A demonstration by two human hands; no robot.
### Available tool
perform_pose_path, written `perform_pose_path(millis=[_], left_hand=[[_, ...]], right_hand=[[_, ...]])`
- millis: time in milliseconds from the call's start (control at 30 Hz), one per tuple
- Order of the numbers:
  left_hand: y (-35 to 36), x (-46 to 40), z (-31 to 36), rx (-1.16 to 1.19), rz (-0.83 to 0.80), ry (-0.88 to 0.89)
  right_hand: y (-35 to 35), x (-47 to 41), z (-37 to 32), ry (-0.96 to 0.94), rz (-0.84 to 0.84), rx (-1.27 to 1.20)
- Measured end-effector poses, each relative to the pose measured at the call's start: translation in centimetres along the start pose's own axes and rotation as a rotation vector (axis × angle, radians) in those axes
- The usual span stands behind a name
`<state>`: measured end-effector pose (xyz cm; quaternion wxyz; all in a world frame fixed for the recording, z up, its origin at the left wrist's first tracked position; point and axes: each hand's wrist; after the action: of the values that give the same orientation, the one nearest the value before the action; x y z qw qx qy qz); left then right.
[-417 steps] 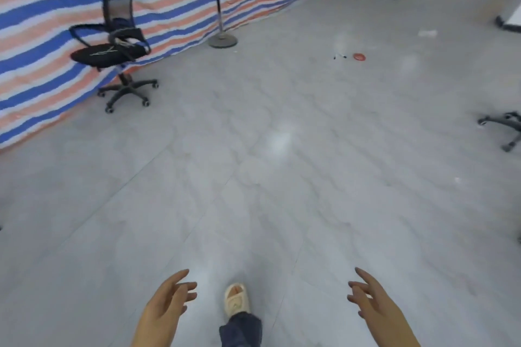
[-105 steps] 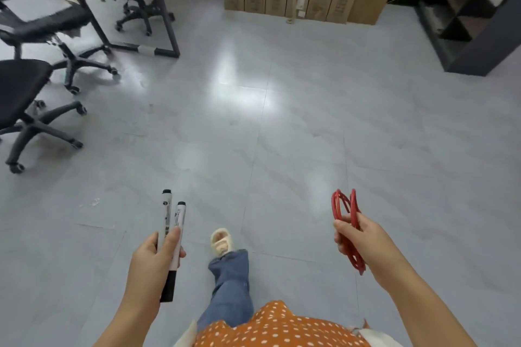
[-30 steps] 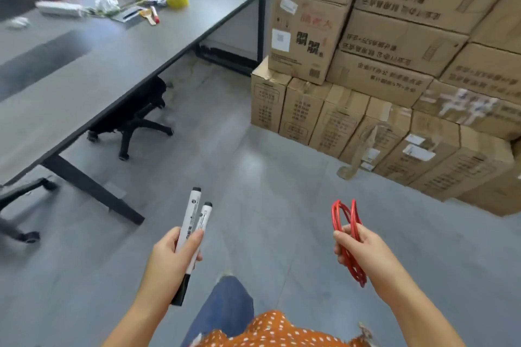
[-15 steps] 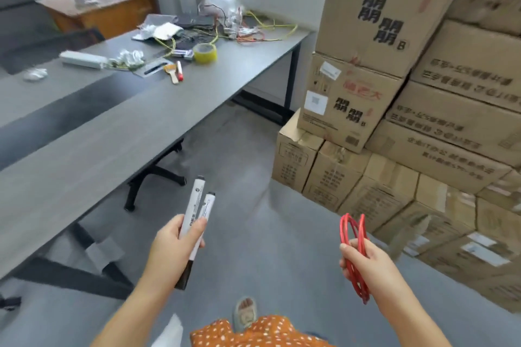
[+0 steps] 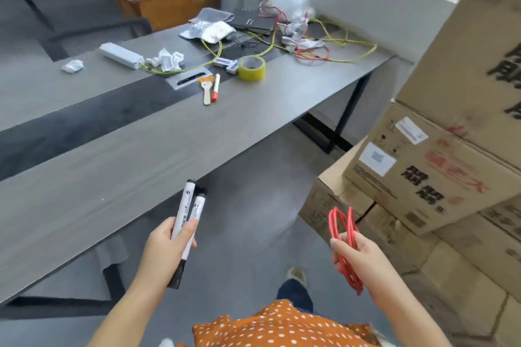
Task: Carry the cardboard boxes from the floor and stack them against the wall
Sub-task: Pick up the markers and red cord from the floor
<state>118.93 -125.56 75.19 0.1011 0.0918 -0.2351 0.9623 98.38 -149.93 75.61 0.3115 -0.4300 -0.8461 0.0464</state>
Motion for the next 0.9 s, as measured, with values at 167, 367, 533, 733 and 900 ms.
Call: perform_pose_path(millis=[167,367,533,733,900], left_hand=[[6.2,-4.7,4.8,0.034,0.028,-0.063],[11.4,-9.8,9.0,0.111,0.033,-0.146],[12.2,-17.0,10.0,0.203,0.048,-0.217],[13.1,-27.7,12.8,0.125,-0.016,-0.171],[15.9,-35.6,14.4,-0.045,-0.118,-0.164]], right_hand=[[-1.3,-9.7,-8.2,-0.173,-0.077,0.148],[0.0,-19.1,-15.7,-0.285,-0.167,0.302],[4.4,-26.2,-19.9,-0.396,-0.228,0.433],[9.6,-33.0,-25.1,-0.524,-0.284,0.632],[13.5,-38.7,-28.6,-0.641,-0.296,0.887]])
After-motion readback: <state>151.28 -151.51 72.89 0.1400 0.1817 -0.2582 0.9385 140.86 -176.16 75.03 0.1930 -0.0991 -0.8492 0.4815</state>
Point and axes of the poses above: each hand's wrist, its own x-axis away from the middle knuckle, its own y-axis out of the palm, z = x × y, and after that the axes turned 10 degrees about z, right-handed
